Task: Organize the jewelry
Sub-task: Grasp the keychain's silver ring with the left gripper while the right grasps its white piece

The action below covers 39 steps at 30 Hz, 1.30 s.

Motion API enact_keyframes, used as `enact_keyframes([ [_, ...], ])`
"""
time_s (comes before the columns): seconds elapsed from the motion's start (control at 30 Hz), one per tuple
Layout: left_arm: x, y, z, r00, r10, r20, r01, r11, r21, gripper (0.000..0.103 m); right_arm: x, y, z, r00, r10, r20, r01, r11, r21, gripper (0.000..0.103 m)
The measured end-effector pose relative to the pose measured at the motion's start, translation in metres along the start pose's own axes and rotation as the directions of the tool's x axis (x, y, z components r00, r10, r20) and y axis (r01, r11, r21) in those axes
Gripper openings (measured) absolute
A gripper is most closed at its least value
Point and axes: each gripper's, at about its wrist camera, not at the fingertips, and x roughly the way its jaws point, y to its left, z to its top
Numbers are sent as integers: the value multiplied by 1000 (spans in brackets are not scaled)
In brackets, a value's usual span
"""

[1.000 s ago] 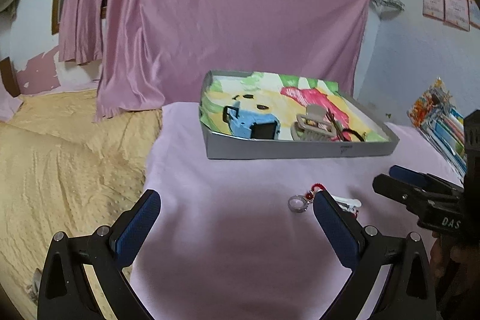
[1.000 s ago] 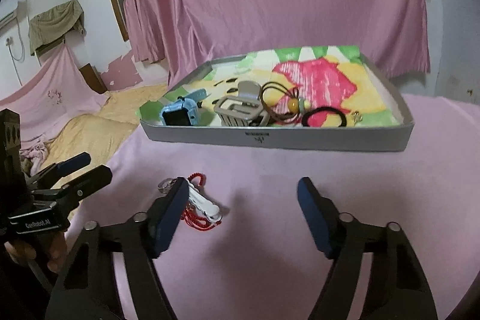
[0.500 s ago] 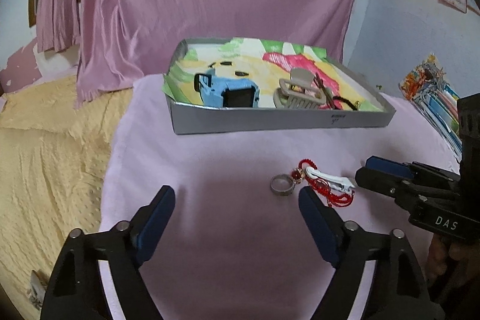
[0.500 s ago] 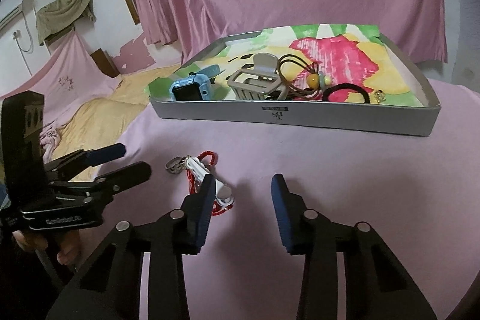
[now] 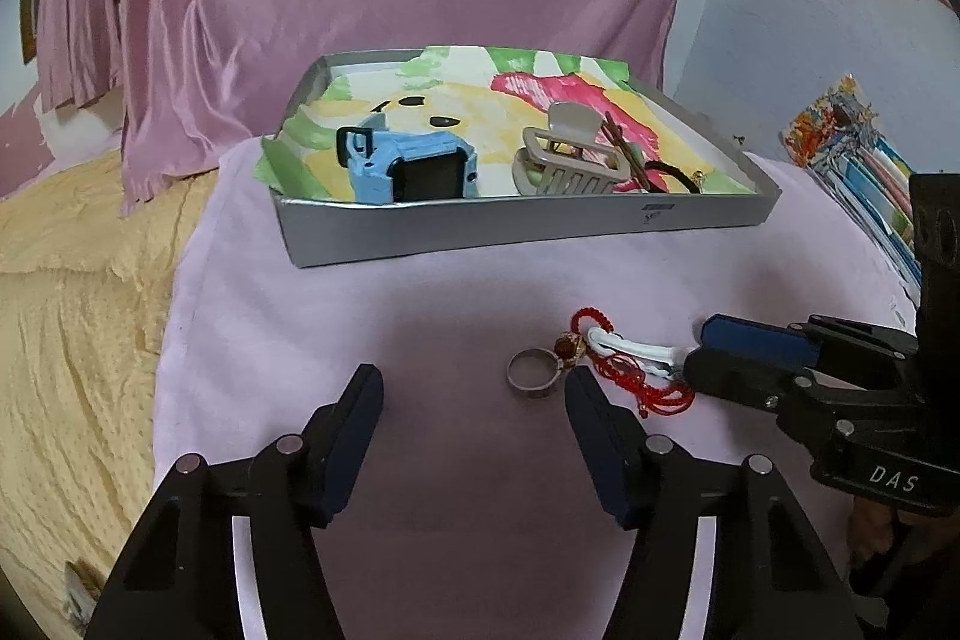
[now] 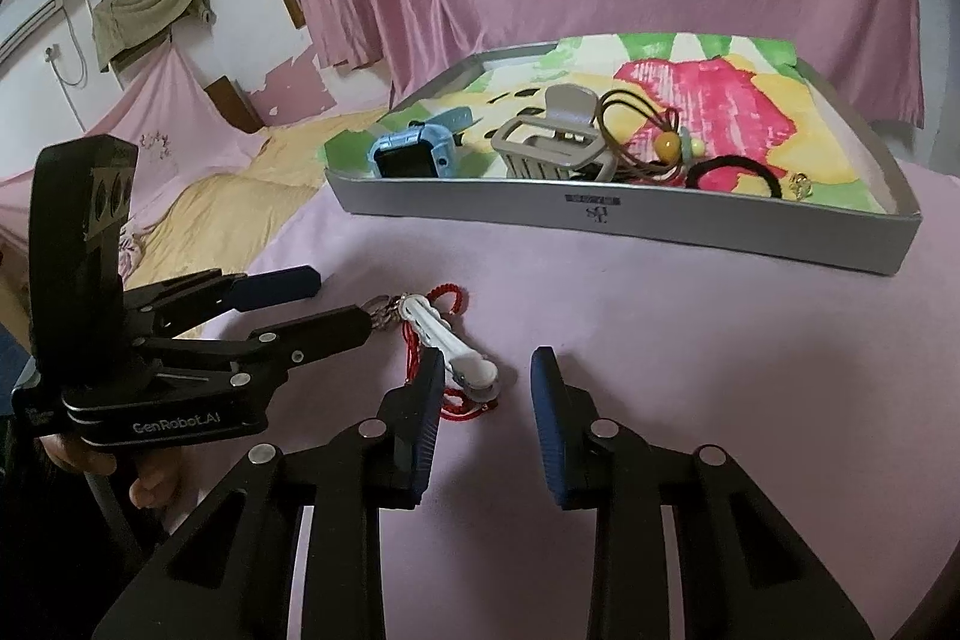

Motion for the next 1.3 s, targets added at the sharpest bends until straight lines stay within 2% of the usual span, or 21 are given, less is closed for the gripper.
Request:
enact_keyframes([
  [0.13, 1, -5, 0, 1000, 0, -8, 0, 1000, 30, 56, 3, 1, 1, 1000, 3, -15, -3, 1000, -2, 26],
  [0.3, 3, -7, 3, 1000, 8, -16, -8, 999, 45, 45, 3, 2, 1, 1000, 2, -17, -2, 1000, -6, 26],
  [0.63, 7, -14, 8, 999, 9, -39, -5, 995, 101, 38, 7, 7, 4, 1000, -6, -30, 5, 1000, -26, 26],
  [0.7, 8, -15, 8, 999, 10, -39, -6, 994, 105, 31, 7, 6, 4, 999, -5, -32, 4, 1000, -23, 20],
  [0.8, 8, -16, 8, 999, 1, -39, 3, 994, 112, 22, 7, 4, 4, 999, 1, -33, -2, 1000, -16, 19],
  [0.9, 9, -18, 8, 999, 3, -42, 2, 992, 126, 21, 8, 4, 4, 999, 10, -37, -11, 1000, -16, 15],
  [1.3, 5, -17, 5, 1000, 5, -25, -2, 995, 104, 19, 4, 2, 1, 999, 38, -5, -38, 999, 7, 14],
])
